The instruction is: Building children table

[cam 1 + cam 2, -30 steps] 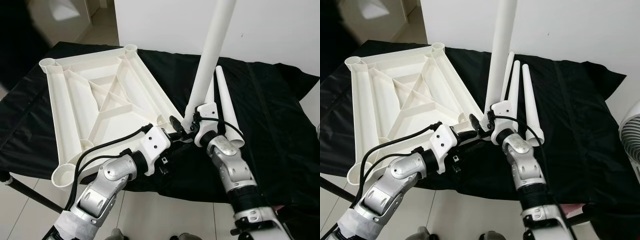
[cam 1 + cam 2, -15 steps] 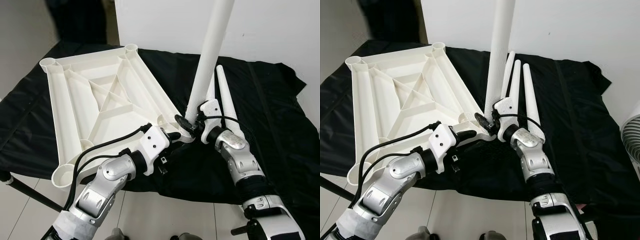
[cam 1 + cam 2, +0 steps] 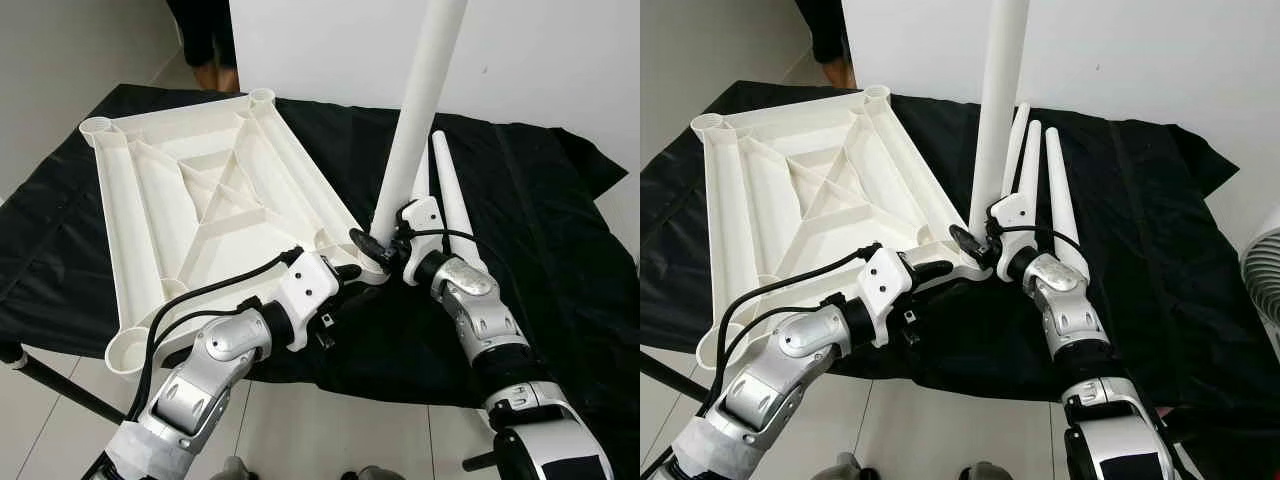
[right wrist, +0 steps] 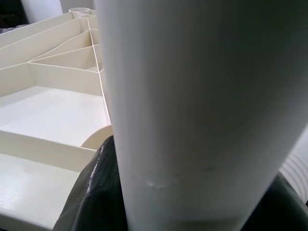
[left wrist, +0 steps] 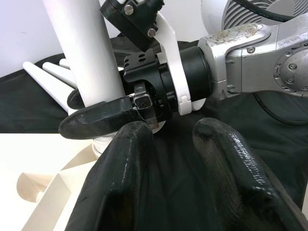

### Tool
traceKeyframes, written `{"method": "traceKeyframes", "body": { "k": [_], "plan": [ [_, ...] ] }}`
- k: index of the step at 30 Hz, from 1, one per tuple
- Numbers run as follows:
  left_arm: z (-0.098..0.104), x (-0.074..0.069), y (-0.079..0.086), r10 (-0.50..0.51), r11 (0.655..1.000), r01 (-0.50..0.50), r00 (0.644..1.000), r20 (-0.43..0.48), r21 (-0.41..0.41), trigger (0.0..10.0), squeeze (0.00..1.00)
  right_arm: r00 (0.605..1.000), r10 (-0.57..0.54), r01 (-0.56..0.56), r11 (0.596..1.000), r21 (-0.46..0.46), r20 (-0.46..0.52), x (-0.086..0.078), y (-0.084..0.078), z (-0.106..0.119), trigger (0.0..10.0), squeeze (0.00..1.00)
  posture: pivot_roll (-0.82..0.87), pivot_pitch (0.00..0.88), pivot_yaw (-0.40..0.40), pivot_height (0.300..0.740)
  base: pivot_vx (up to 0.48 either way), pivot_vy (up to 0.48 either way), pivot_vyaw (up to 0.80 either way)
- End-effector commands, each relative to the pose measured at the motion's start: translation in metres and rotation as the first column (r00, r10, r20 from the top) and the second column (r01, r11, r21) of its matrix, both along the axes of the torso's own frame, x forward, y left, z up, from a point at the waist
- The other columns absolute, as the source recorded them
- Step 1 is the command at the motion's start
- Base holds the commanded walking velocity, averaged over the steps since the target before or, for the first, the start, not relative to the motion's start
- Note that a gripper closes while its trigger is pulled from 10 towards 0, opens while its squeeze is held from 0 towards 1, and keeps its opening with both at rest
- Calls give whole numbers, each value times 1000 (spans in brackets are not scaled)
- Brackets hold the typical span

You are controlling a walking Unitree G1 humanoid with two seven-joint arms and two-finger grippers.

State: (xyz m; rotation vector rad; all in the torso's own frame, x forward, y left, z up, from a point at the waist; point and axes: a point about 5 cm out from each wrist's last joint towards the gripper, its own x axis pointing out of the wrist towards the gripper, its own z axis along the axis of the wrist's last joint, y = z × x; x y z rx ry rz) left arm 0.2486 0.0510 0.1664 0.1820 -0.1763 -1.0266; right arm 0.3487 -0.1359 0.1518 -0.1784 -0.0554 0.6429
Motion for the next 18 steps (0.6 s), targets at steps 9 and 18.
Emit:
{"method": "traceKeyframes", "body": {
  "k": [9, 18],
  "plan": [
    [-2, -3, -1, -39, 999, 39, 999, -9, 13, 10000, 0, 945, -311, 320, 944, 77, -103, -1, 6, -12, 10000, 0, -46, 56, 6, 740, 0, 0, 0],
    [-3, -4, -3, -41, 999, 41, 999, -9, 9, 10000, 0, 799, -587, 601, 784, 154, -130, -22, 15, -21, 10000, 0, -42, 44, -10, 740, 0, 0, 0]
  ]
}}
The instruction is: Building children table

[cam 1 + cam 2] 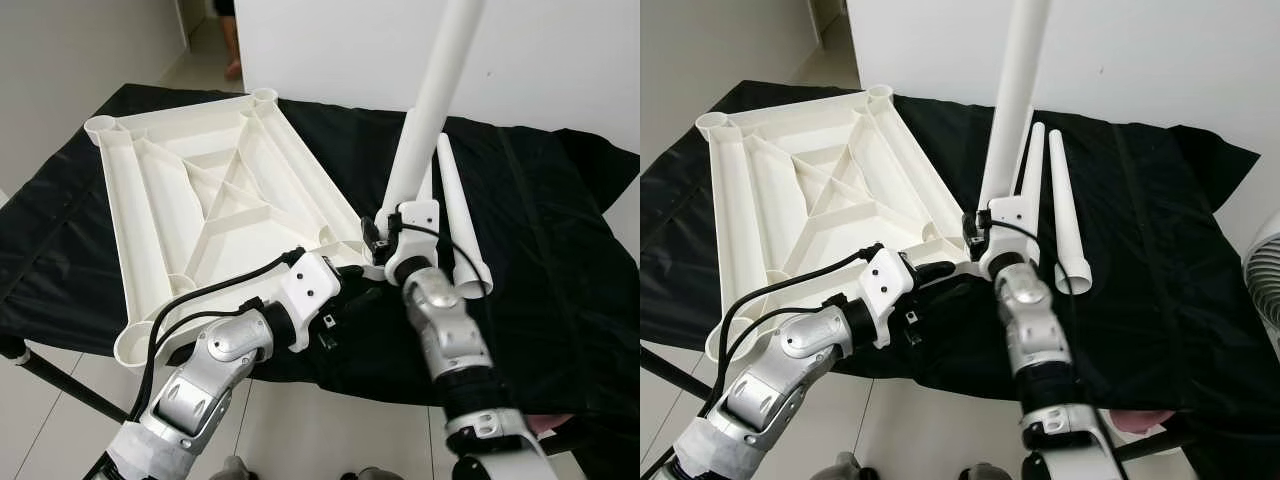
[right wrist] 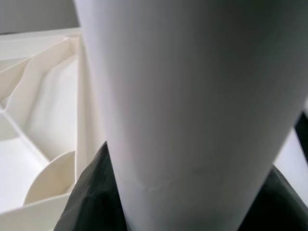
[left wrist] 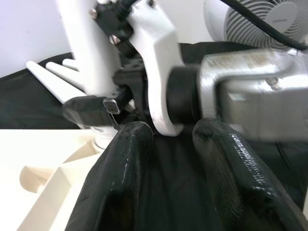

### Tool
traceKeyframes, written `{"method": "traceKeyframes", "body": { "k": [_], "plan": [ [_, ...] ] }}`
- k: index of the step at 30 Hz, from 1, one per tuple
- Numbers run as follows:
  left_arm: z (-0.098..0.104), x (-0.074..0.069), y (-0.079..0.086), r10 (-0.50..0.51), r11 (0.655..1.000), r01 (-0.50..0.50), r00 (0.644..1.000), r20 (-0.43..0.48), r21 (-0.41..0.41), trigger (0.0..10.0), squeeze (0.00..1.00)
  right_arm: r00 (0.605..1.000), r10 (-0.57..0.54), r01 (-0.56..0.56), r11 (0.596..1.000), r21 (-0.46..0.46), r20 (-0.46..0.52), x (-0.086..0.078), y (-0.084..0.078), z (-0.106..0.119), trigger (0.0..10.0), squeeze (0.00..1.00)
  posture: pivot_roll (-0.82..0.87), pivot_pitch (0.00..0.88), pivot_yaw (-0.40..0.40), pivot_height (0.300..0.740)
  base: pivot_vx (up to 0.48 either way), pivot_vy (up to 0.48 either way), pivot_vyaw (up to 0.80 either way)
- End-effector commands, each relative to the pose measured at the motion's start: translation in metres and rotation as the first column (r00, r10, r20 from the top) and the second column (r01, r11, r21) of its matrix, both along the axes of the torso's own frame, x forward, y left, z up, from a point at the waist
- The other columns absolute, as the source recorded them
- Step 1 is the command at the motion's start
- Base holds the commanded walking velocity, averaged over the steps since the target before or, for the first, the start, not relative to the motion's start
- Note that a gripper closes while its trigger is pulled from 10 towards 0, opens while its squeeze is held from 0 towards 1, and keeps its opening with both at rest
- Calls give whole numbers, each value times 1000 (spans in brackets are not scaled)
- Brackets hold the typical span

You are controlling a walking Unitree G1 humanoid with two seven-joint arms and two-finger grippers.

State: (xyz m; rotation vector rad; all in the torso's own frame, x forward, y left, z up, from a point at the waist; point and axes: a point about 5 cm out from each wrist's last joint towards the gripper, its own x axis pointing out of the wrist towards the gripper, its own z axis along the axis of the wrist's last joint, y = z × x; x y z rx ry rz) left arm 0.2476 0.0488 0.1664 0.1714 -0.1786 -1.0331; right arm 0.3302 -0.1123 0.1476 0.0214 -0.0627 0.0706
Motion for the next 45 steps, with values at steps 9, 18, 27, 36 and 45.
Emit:
{"method": "traceKeyframes", "body": {
  "k": [9, 18, 27, 36, 45],
  "plan": [
    [-3, -3, -3, -40, 999, 41, 999, -2, 18, 10000, 0, 999, -31, 31, 999, -8, -44, -11, 8, -9, 10000, 0, -47, 34, -13, 740, 0, 0, 0],
    [-3, -4, -4, -43, 999, 43, 999, -2, 16, 10000, 0, 999, 31, -31, 999, -13, -26, -11, 3, -5, 10000, 1000, -49, 32, -16, 740, 0, 0, 0],
    [-3, -3, -5, -48, 999, 48, 999, 0, 16, 10000, 0, 965, 260, -262, 959, -105, -30, -2, -5, -4, 10000, 0, -53, 34, -11, 740, 0, 0, 0],
    [-1, -2, -4, -51, 998, 51, 999, 4, 22, 10000, 0, 893, 449, -445, 878, -174, -19, 4, -4, 2, 10000, 0, -53, 42, 1, 740, 0, 0, 0],
    [0, -1, -1, -39, 999, 38, 999, 4, 22, 10000, 0, 842, 539, -533, 820, -208, -32, 14, -9, 6, 7647, 0, -50, 50, 7, 740, 0, 0, 0]
  ]
}}
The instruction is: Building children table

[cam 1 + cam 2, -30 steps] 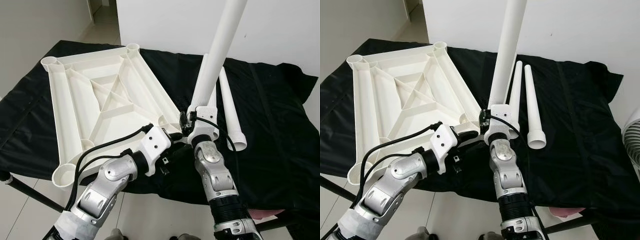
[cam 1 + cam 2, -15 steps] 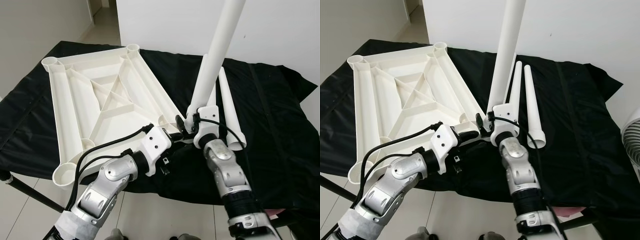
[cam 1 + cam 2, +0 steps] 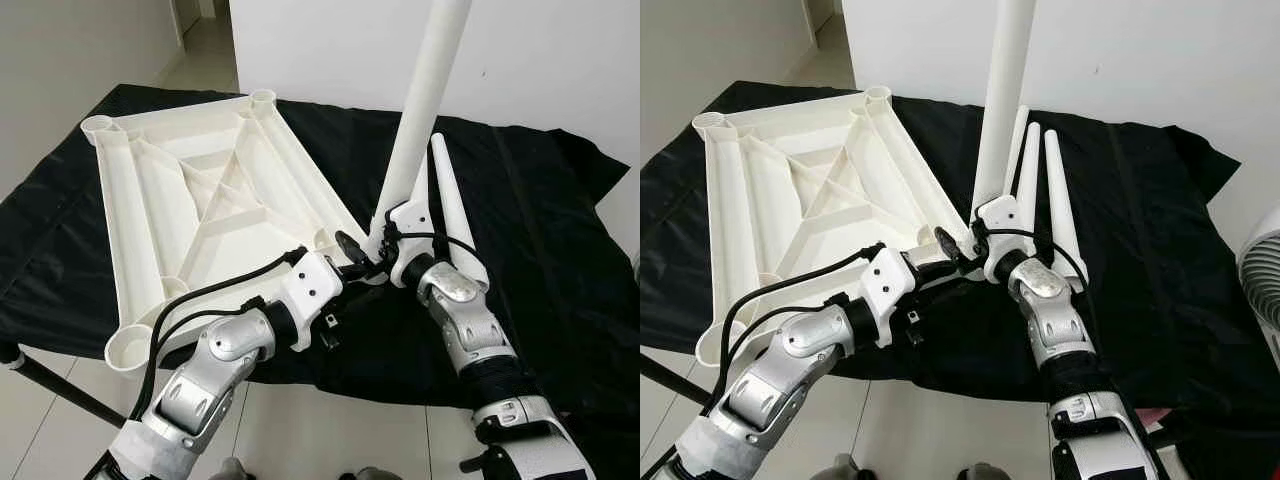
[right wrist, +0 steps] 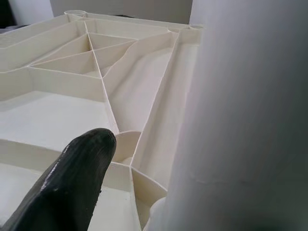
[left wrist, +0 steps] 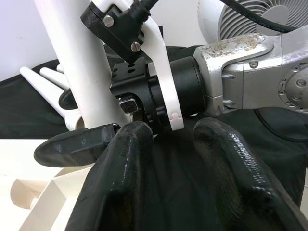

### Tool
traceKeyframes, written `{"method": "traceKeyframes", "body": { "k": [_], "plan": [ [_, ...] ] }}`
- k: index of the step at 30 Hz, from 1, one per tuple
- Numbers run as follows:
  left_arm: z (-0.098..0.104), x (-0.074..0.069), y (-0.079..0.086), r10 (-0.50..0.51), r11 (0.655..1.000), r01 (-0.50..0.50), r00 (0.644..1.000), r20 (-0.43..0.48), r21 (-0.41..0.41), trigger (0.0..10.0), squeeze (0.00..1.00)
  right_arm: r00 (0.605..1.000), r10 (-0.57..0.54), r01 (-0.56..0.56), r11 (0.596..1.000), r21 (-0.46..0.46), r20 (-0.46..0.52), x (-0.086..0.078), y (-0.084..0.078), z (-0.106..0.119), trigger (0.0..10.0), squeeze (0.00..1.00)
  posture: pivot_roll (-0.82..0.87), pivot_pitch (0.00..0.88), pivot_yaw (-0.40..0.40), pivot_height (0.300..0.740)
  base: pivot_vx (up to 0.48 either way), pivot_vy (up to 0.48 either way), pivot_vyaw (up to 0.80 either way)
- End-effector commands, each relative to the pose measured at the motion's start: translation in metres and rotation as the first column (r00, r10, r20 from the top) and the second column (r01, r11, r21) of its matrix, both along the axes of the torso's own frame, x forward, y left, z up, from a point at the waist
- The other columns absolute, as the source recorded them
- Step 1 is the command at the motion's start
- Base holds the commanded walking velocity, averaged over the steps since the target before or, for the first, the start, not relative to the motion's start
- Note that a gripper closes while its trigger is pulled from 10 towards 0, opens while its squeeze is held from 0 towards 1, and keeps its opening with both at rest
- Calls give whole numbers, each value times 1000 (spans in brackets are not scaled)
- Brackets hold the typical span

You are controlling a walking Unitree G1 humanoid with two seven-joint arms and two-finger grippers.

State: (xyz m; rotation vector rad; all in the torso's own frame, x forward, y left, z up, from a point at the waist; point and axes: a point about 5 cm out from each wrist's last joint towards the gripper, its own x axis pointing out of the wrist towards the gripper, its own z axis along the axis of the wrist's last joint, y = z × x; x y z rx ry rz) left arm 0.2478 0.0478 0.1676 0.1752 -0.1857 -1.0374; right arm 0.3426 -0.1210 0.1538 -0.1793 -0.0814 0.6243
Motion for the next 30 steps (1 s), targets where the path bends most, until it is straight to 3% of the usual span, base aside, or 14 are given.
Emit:
{"method": "traceKeyframes", "body": {
  "k": [1, 4, 5, 14, 15, 16, 17, 27, 30],
  "plan": [
    [-2, -2, 1, -30, 999, 31, 1000, -5, 23, 10000, 0, 999, 28, -28, 1000, -3, -16, 3, -2, -3, 2314, 0, -50, 50, 7, 740, 0, 0, 0],
    [-2, -2, 2, -29, 999, 29, 1000, -5, 24, 10000, 0, 999, 31, -31, 1000, -6, -22, 3, -3, -4, 2314, 0, -50, 50, 7, 740, 0, 0, 0],
    [-2, -2, 2, -28, 999, 28, 1000, -5, 25, 10000, 0, 999, 36, -36, 999, -10, -31, 3, -5, -6, 0, 0, -32, 58, 10, 740, 0, 0, 0],
    [-1, -2, 2, -29, 999, 29, 1000, -7, 26, 10000, 0, 997, 50, -50, 999, -5, -54, 3, -12, -13, 0, 0, -39, 61, 14, 740, 0, 0, 0],
    [-1, -2, 2, -31, 999, 31, 999, -7, 26, 10000, 0, 998, 39, -40, 999, -5, -58, 4, -13, -14, 7765, 0, -39, 61, 14, 740, 0, 0, 0],
    [-1, -2, 2, -31, 999, 31, 999, -7, 26, 10000, 0, 998, 39, -40, 999, -5, -58, 4, -13, -14, 7765, 0, -39, 61, 14, 740, 0, 0, 0],
    [-1, -2, 2, -33, 999, 33, 999, -6, 26, 10000, 0, 998, 20, -20, 1000, 6, -67, 5, -14, -14, 10000, 0, -41, 60, 16, 740, 0, 0, 0],
    [-1, -3, 2, -35, 999, 36, 999, -7, 26, 10000, 0, 987, -144, 148, 988, 50, -67, 9, -13, -9, 10000, 0, -40, 64, 16, 740, 0, 0, 0],
    [-2, -3, 2, -36, 999, 36, 999, -9, 26, 10000, 0, 955, -278, 287, 953, 93, -99, 10, -12, -8, 10000, 0, -43, 65, 14, 740, 0, 0, 0]
  ]
}}
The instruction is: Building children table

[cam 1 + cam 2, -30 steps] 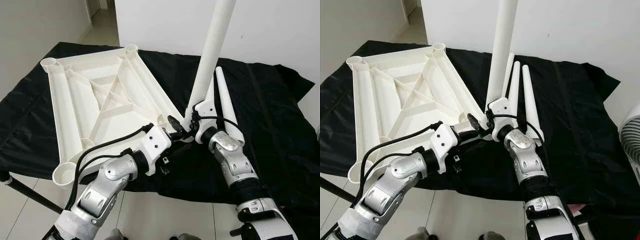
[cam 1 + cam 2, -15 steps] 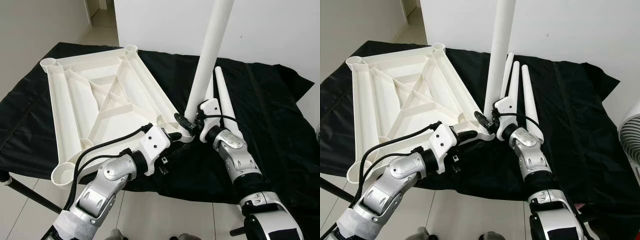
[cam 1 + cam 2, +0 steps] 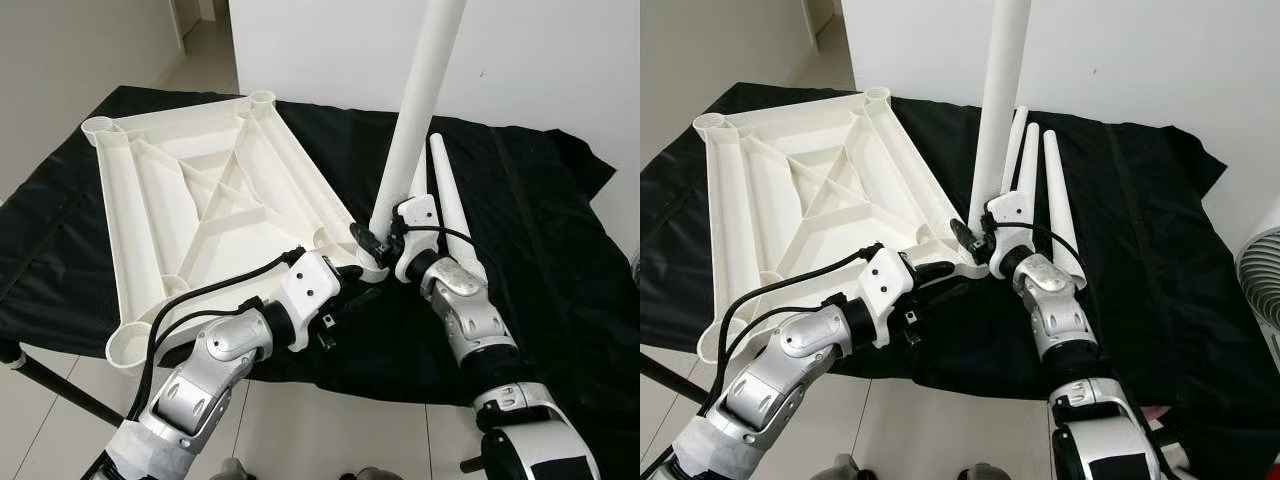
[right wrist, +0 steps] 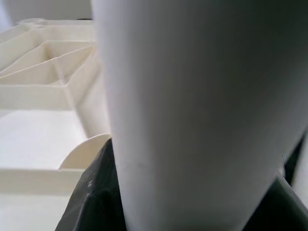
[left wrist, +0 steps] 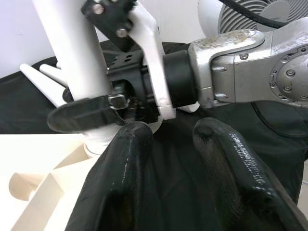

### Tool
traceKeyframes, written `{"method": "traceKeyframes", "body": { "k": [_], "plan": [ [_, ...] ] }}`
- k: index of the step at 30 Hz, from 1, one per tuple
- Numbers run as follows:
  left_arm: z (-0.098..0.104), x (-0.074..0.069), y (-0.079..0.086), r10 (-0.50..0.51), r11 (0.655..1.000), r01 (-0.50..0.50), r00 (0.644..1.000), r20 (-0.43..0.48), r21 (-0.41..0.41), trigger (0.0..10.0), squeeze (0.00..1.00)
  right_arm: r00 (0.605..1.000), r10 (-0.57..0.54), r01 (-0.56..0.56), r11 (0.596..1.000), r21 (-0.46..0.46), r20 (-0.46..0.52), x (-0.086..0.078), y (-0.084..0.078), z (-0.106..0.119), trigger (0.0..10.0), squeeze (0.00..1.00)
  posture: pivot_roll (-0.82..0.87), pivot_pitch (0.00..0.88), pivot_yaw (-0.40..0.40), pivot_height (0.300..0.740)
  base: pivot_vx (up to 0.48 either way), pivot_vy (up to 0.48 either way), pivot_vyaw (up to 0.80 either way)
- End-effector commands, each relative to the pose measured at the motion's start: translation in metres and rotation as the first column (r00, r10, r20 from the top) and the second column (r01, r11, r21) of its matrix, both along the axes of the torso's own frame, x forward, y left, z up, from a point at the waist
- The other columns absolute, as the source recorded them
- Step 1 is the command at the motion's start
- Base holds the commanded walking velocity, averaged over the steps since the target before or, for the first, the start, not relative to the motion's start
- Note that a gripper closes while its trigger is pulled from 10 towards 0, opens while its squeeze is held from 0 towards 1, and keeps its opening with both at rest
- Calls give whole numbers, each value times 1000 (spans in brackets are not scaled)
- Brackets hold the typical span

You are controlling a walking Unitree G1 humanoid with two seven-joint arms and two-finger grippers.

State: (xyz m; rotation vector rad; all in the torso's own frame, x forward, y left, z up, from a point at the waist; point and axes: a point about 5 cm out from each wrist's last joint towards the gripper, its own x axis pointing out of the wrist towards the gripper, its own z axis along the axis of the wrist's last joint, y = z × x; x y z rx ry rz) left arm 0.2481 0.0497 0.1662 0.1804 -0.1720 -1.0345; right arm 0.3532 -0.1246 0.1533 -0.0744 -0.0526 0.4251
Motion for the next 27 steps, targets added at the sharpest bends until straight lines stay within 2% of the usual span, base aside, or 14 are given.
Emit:
{"method": "traceKeyframes", "body": {
  "k": [1, 2, 6, 9, 11, 14, 18, 19, 20, 21, 27],
  "plan": [
    [0, -4, -1, -41, 999, 41, 999, -1, 14, 10000, 0, 975, -216, 218, 975, 39, -54, -4, -5, -8, 10000, 0, -43, 65, 14, 740, 0, 0, 0],
    [0, -4, -1, -41, 999, 41, 999, -1, 14, 10000, 0, 975, -216, 218, 975, 39, -54, -4, -5, -8, 10000, 0, -43, 65, 14, 740, 0, 0, 0],
    [0, -3, -2, -42, 999, 42, 999, 2, 13, 10000, 0, 934, -352, 355, 934, 47, -53, -15, 5, -12, 10000, 0, -45, 63, 12, 740, 0, 0, 0],
    [0, -3, -2, -42, 999, 42, 999, 2, 13, 10000, 0, 911, -411, 413, 909, 63, -41, -22, 12, -11, 10000, 0, -45, 63, 12, 740, 0, 0, 0],
    [0, -3, -2, -42, 999, 42, 999, 2, 13, 10000, 0, 911, -411, 413, 909, 63, -41, -22, 12, -11, 10000, 0, -45, 63, 12, 740, 0, 0, 0],
    [0, -3, -2, -39, 999, 39, 999, 2, 10, 10000, 0, 915, -401, 404, 909, 104, -50, -29, 28, -10, 10000, 0, -38, 54, 0, 740, 0, 0, 0],
    [0, -3, -3, -39, 999, 39, 999, 2, 9, 10000, 0, 917, -396, 400, 909, 116, -51, -28, 28, -8, 10000, 0, -38, 54, 0, 740, 0, 0, 0],
    [0, -3, -3, -39, 999, 39, 999, 2, 9, 10000, 0, 913, -404, 407, 906, 119, -53, -28, 26, -7, 10000, 384, -38, 54, 0, 740, 0, 0, 0],
    [0, -3, -3, -39, 999, 39, 999, 2, 9, 10000, 0, 913, -404, 407, 906, 119, -53, -28, 26, -7, 10000, 384, -38, 54, 0, 740, 0, 0, 0],
    [0, -3, -3, -39, 999, 39, 999, 2, 9, 10000, 0, 917, -395, 398, 908, 131, -44, -28, 26, -5, 10000, 1000, -40, 51, -4, 740, 0, 0, 0],
    [0, -3, -3, -38, 999, 38, 999, 4, 7, 10000, 0, 940, -339, 340, 927, 157, -35, -29, 27, -4, 10000, 1000, -41, 47, -7, 740, 0, 0, 0]
  ]
}}
